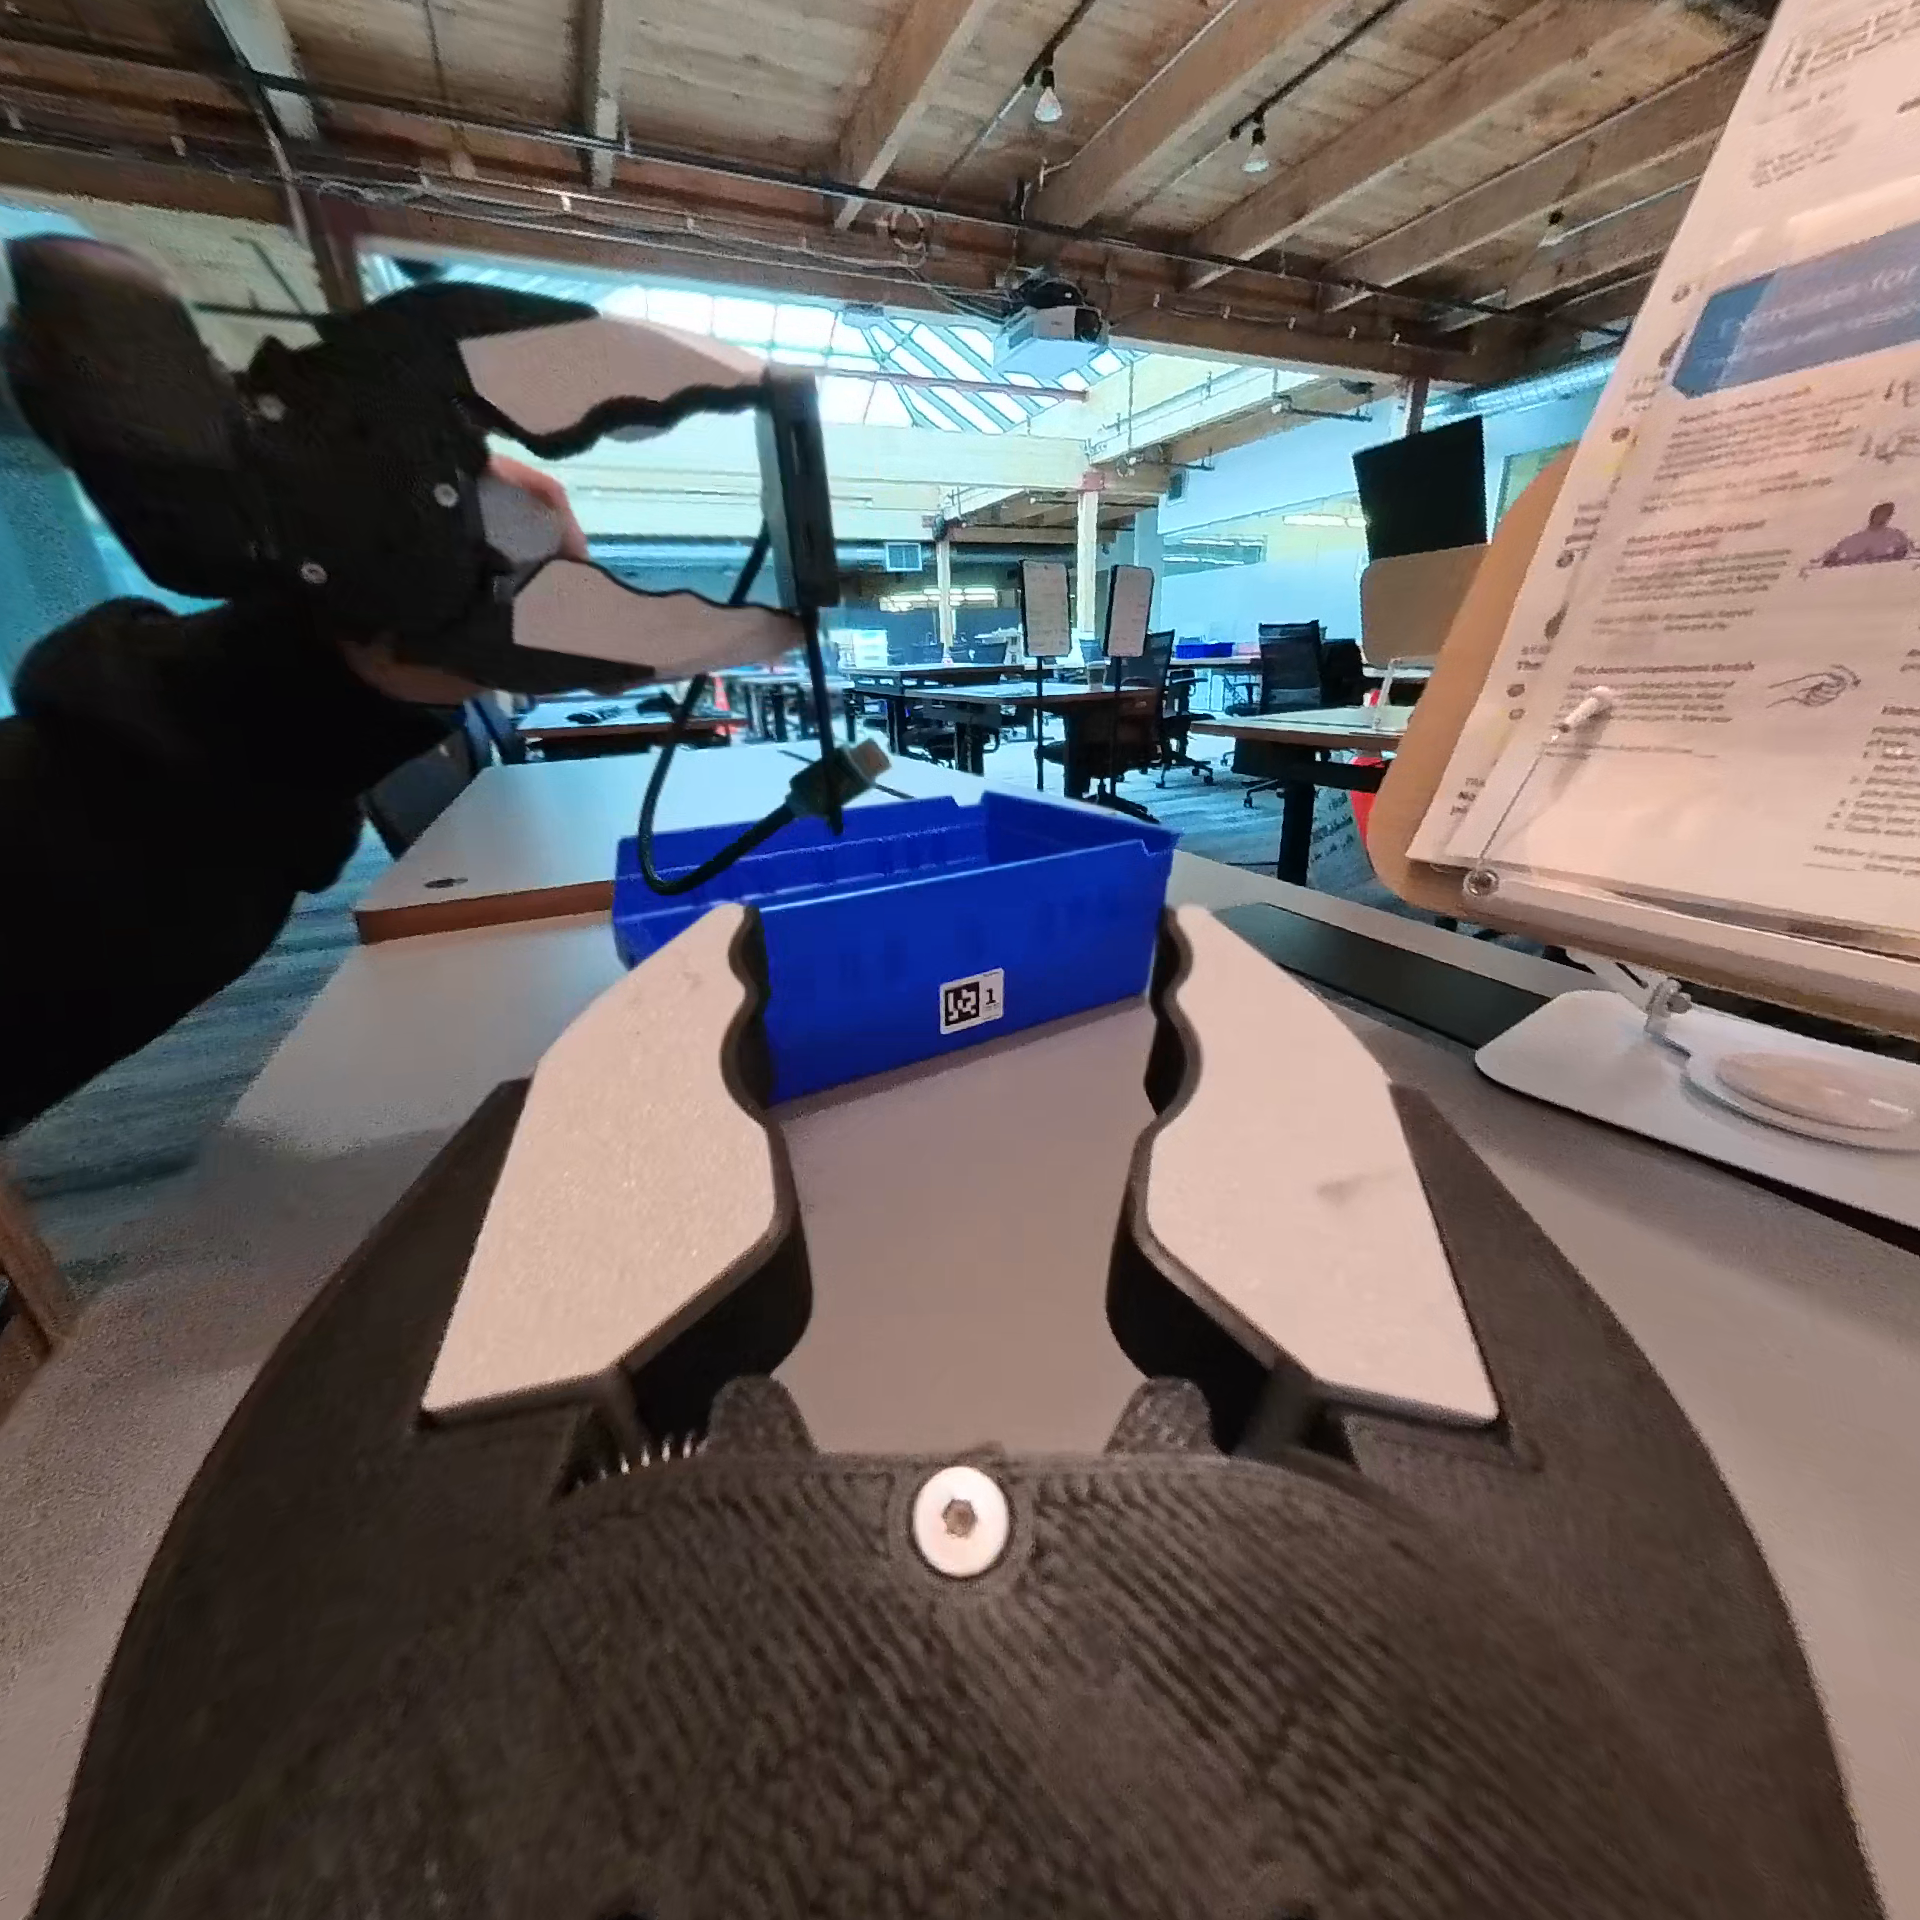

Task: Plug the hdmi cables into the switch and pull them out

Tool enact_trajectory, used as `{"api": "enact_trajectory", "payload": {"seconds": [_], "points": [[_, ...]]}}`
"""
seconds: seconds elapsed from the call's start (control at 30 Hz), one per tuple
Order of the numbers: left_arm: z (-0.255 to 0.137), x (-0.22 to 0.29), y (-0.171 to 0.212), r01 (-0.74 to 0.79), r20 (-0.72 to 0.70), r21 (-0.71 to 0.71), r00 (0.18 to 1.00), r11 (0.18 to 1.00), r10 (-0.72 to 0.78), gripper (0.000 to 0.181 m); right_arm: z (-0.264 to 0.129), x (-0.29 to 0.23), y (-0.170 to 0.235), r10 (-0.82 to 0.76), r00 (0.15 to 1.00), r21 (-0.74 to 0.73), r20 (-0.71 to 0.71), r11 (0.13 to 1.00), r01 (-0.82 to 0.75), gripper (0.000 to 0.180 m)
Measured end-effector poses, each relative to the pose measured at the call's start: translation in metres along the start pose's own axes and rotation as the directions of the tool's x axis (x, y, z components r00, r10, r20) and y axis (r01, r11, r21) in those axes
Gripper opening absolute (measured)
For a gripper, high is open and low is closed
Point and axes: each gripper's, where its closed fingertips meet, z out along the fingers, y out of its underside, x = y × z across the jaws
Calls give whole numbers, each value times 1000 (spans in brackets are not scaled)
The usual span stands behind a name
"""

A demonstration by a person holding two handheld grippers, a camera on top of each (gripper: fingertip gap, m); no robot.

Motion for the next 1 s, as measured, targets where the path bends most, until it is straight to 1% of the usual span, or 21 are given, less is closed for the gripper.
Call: {"api": "enact_trajectory", "payload": {"seconds": [0.13, 0.17, 0.23, 0.33, 0.4, 0.47, 0.5, 0.53, 0.6, 0.63, 0.67, 0.7, 0.73, 0.77, 0.8, 0.83, 0.87, 0.9, 0.93, 0.97, 1.0], "points": [[-14, 30, -66, -59, -120, 181, 989, 982, 82, 66, -1, -21, -19, 22, 995, 61, 99, 998, -28, 66], [-17, 39, -80, -87, -124, 223, 985, 971, 116, 66, -1, -25, -24, 7, 994, 67, 110, 998, -14, 63], [-22, 57, -103, -161, -121, 275, 972, 948, 200, 66, -1, -32, -24, -40, 991, 45, 126, 998, 35, 62], [-22, 79, -124, -253, -87, 301, 953, 919, 291, 66, -2, -33, -20, -132, 986, 26, 105, 991, 130, 49], [-18, 87, -129, -287, -62, 283, 947, 915, 316, 66, -3, -39, -11, -175, 974, -15, 147, 984, 179, 18], [-14, 88, -131, -308, -20, 276, 945, 910, 326, 66, -3, -31, -9, -186, 977, -34, 109, 981, 190, 16], [-13, 88, -133, -300, 2, 290, 950, 909, 313, 66, -4, -28, -10, -141, 983, -33, 115, 989, 145, 15], [-12, 88, -135, -279, 7, 302, 957, 911, 291, 66, -6, -24, -13, -91, 989, -18, 120, 995, 94, 14], [-11, 86, -135, -194, -39, 306, 976, 932, 215, 63, -9, -13, -16, -6, 996, 12, 91, 1000, 5, 14], [-12, 80, -134, -114, -51, 301, 989, 947, 136, 59, -10, -4, -18, 43, 997, 33, 60, 998, -45, 14], [-14, 73, -135, 0, -82, 303, 996, 953, 26, 60, -13, 6, -21, 105, 994, 69, 29, 992, -107, 14], [-19, 70, -137, 162, -158, 310, 981, 937, -117, 60, -17, 16, -24, 184, 983, 118, 9, 976, -183, 14], [-27, 70, -144, 368, -270, 304, 918, 879, -290, 58, -21, 26, -28, 260, 966, 174, -2, 951, -255, 15], [-34, 73, -152, 581, -402, 266, 792, 770, -459, 56, -26, 36, -31, 330, 944, 230, -6, 919, -320, 15], [-40, 79, -160, 756, -529, 184, 615, 628, -585, 54, -31, 42, -34, 394, 919, 282, 9, 881, -380, 15], [-43, 87, -166, 877, -625, 66, 408, 476, -666, 52, -34, 45, -36, 448, 893, 322, 40, 840, -436, 15], [-42, 97, -171, 944, -681, -65, 194, 323, -706, 53, -37, 48, -37, 494, 867, 351, 67, 802, -484, 14], [-39, 106, -174, 968, -709, -183, -10, 170, -705, 53, -38, 49, -37, 529, 844, 371, 92, 768, -522, 14], [-33, 113, -177, 957, -710, -289, -197, 25, -676, 52, -38, 47, -37, 549, 826, 374, 129, 745, -553, 14], [-26, 122, -177, 914, -686, -392, -363, -100, -631, 49, -37, 43, -37, 549, 822, 364, 153, 742, -563, 14], [-20, 130, -180, 854, -660, -484, -498, -189, -563, 44, -34, 39, -34, 536, 831, 345, 150, 759, -552, 14]]}}
